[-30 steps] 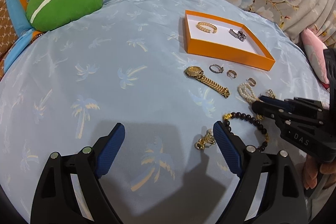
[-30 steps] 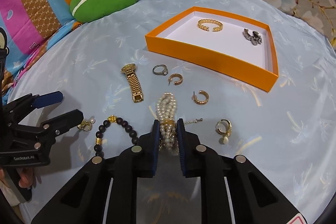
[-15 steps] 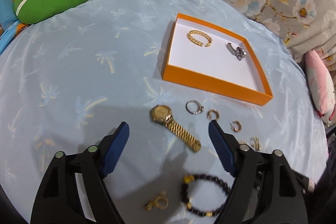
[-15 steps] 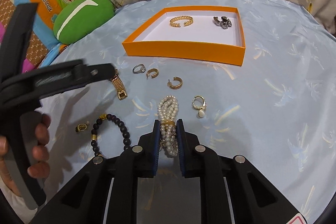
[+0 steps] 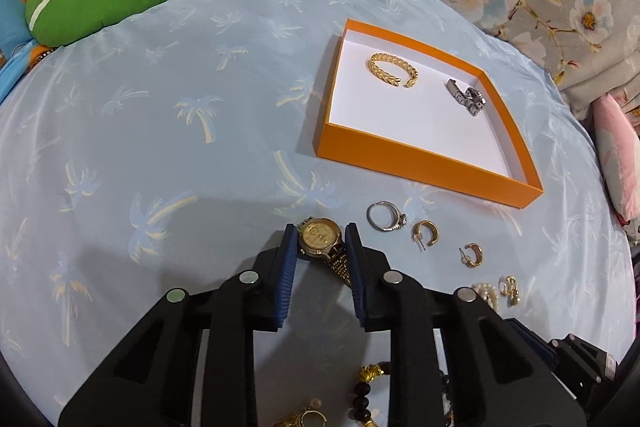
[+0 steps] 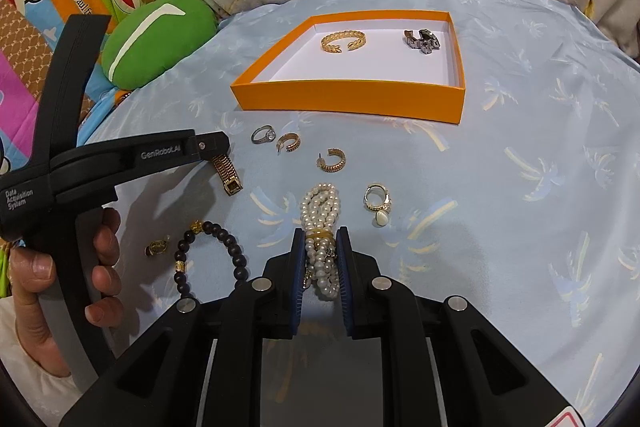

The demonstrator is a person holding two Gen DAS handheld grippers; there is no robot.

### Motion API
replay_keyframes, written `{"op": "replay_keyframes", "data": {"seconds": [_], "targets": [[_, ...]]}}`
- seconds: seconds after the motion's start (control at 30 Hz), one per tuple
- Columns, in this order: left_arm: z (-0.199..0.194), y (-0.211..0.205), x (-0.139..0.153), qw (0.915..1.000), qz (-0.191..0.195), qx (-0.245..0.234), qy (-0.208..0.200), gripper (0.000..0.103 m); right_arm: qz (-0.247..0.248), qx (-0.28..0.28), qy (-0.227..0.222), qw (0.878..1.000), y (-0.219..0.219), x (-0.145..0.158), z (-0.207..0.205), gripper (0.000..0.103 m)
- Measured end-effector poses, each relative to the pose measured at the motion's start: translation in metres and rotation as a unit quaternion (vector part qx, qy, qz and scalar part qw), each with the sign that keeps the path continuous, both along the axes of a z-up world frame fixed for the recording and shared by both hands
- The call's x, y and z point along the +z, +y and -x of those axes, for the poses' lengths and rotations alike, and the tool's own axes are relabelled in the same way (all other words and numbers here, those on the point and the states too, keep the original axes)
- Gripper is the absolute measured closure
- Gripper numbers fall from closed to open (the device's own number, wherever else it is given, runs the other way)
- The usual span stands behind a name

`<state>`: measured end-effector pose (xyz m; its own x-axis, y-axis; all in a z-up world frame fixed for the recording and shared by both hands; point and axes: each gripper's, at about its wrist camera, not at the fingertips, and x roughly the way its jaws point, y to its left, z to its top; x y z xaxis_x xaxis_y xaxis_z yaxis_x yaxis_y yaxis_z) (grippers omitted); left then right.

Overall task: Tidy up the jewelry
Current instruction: 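Grasp the gold watch with the left tool while the right tool holds the pearls, then carry the gold watch and pearl bracelet into the box and open both tools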

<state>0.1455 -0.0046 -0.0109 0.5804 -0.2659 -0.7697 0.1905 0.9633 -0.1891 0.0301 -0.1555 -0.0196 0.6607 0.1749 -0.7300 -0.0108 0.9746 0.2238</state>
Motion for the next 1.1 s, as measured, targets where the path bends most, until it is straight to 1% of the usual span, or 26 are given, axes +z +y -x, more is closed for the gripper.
{"op": "replay_keyframes", "data": {"seconds": [0.2,0.3,0.4,0.57,0.7,0.9,1.0,1.1], "targets": [[0.011,0.006,0.004,0.9998,0.013,-0.011,-0.011,0.08,-0.005,-0.011,-0.008,1.0,-0.004,0.002,0.001,0.089],[0.019,0.01,0.012,0.9993,0.021,-0.021,-0.022,0.08,-0.005,-0.019,-0.018,1.0,-0.007,0.005,0.004,0.089],[0.028,0.01,0.024,0.9987,0.021,-0.03,-0.035,0.08,0.001,-0.026,-0.028,0.999,-0.007,0.009,0.007,0.089],[0.04,0.011,0.049,0.9968,0.024,-0.05,-0.058,0.08,0.003,-0.036,-0.057,0.998,-0.01,0.032,0.012,0.089],[0.041,0.008,0.071,0.9945,0.017,-0.061,-0.084,0.08,0.016,-0.043,-0.076,0.996,-0.013,0.054,0.007,0.089],[0.019,-0.007,0.104,0.9885,0.005,-0.077,-0.13,0.08,0.026,-0.055,-0.089,0.994,-0.028,0.075,-0.021,0.089],[0.0,-0.02,0.115,0.9852,-0.002,-0.083,-0.15,0.08,0.015,-0.068,-0.088,0.994,-0.043,0.079,-0.043,0.089],[-0.023,-0.034,0.12,0.9833,0.005,-0.09,-0.158,0.08,0.003,-0.082,-0.081,0.993,-0.058,0.078,-0.07,0.089]]}}
